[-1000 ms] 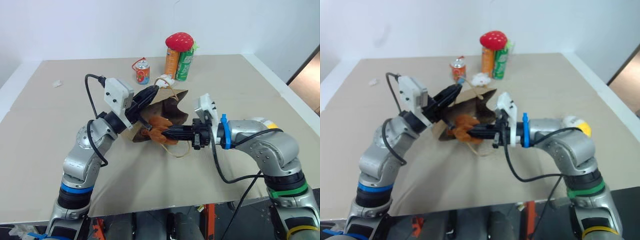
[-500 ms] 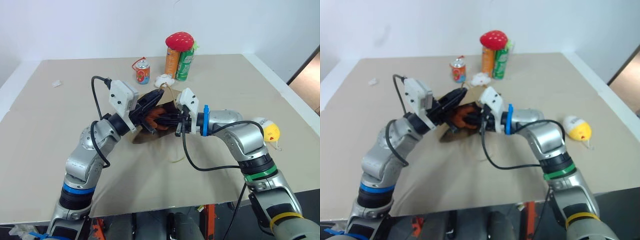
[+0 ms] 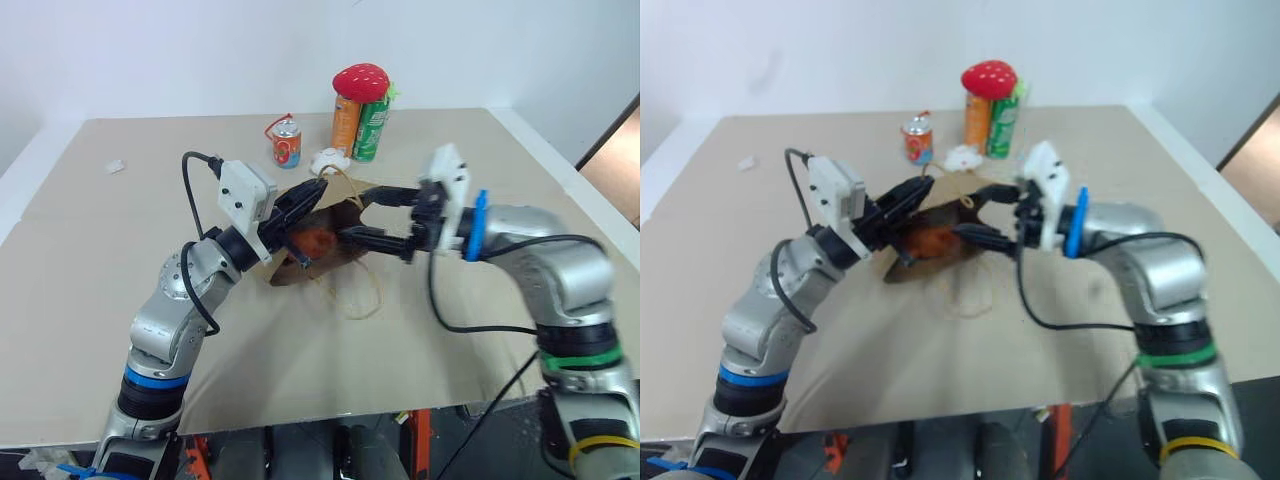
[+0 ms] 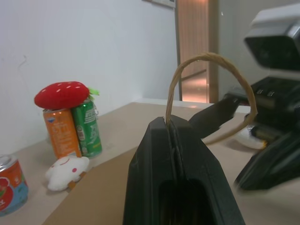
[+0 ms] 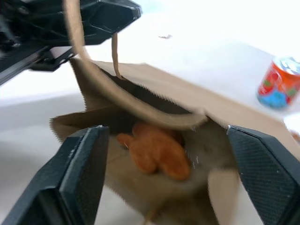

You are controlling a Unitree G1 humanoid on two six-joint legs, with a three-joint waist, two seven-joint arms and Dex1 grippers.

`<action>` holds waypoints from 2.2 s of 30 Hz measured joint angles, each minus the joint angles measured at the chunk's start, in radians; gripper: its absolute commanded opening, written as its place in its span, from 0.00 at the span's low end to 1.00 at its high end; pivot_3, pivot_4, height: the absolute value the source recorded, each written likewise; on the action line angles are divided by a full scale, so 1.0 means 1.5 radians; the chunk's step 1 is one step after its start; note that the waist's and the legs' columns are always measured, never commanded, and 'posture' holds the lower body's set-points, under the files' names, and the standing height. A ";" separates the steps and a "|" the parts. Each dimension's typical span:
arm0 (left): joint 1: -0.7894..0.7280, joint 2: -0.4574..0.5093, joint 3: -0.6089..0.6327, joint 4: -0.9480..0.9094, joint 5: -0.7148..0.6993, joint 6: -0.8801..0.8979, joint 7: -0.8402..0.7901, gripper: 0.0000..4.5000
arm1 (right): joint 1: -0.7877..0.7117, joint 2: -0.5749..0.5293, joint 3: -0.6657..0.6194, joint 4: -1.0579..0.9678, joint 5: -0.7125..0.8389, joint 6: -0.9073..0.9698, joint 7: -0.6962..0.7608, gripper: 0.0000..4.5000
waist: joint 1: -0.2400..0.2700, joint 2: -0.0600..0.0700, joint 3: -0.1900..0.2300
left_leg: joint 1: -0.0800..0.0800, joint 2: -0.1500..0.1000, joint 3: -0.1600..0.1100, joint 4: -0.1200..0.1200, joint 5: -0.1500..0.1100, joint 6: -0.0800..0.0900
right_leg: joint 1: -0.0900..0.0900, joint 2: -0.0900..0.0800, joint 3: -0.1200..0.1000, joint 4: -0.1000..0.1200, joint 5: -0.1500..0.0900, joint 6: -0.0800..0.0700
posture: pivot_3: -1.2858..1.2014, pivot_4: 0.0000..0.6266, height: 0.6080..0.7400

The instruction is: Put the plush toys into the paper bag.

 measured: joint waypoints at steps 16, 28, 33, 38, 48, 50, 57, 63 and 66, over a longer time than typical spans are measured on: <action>0.004 -0.024 -0.002 -0.003 0.001 -0.002 0.023 0.00 | 0.170 0.073 -0.191 0.066 -0.274 0.056 -0.534 0.98 | -0.002 0.000 0.000 | 0.000 -0.001 0.001 0.000 0.001 0.001 | -0.002 0.001 0.004 0.000 0.003 0.001 | 0.52 0.24 1.00; 0.005 -0.032 -0.007 -0.003 0.002 -0.004 0.029 0.00 | 0.192 0.201 -0.249 0.109 -0.307 0.014 -0.654 0.74 | -0.005 0.000 -0.001 | 0.001 -0.001 0.005 0.001 0.001 0.001 | -0.004 0.002 0.011 0.000 0.004 0.002 | 0.52 0.24 1.00; 0.005 -0.030 -0.007 -0.003 0.002 -0.004 0.029 0.00 | 0.192 0.198 -0.248 0.152 -0.302 -0.023 -0.629 0.32 | -0.004 0.000 -0.001 | 0.001 -0.002 0.005 0.001 0.001 0.001 | -0.003 0.002 0.011 0.000 0.004 0.002 | 0.52 0.24 1.00; 0.005 -0.029 -0.007 -0.003 0.002 -0.004 0.029 0.00 | 0.191 0.189 -0.248 0.168 -0.298 -0.040 -0.613 0.01 | -0.004 0.000 -0.001 | 0.001 -0.002 0.005 0.001 0.001 0.001 | -0.003 0.002 0.012 0.000 0.004 0.002 | 0.52 0.24 1.00; -0.001 -0.021 -0.006 0.002 0.002 -0.004 0.026 0.00 | 0.144 -0.002 -0.155 0.097 -0.194 0.016 -0.332 0.01 | -0.006 0.001 0.000 | 0.001 -0.002 0.006 0.000 0.001 0.002 | -0.005 0.003 0.016 0.000 0.006 0.003 | 0.52 0.24 1.00; -0.006 -0.022 -0.005 0.007 0.004 -0.007 0.026 0.00 | 0.120 -0.058 -0.136 0.042 -0.137 0.027 -0.231 0.01 | -0.005 0.001 0.000 | 0.002 -0.002 0.005 0.000 0.001 0.002 | -0.005 0.005 0.016 0.000 0.005 0.003 | 0.52 0.24 1.00; -0.019 -0.029 -0.002 0.023 0.016 -0.021 0.032 0.00 | 0.041 -0.102 -0.075 -0.089 0.094 0.164 -0.042 0.01 | -0.004 -0.002 0.000 | 0.001 0.000 0.003 0.000 0.000 0.002 | -0.005 0.006 0.015 0.000 0.005 0.002 | 0.52 0.24 1.00; -0.025 -0.032 0.006 0.030 0.019 -0.022 0.041 0.00 | 0.003 -0.013 0.000 -0.072 0.072 0.119 -0.079 0.01 | -0.005 -0.003 0.001 | 0.001 0.000 0.004 0.001 0.000 0.001 | -0.005 0.006 0.016 0.000 0.006 0.001 | 0.52 0.24 1.00; -0.027 -0.034 0.005 0.030 0.020 -0.023 0.042 0.00 | -0.023 0.038 0.047 -0.017 0.011 0.055 -0.106 0.01 | -0.005 -0.003 0.000 | 0.001 0.000 0.005 0.001 0.000 0.001 | -0.006 0.006 0.016 0.000 0.006 0.001 | 0.52 0.24 1.00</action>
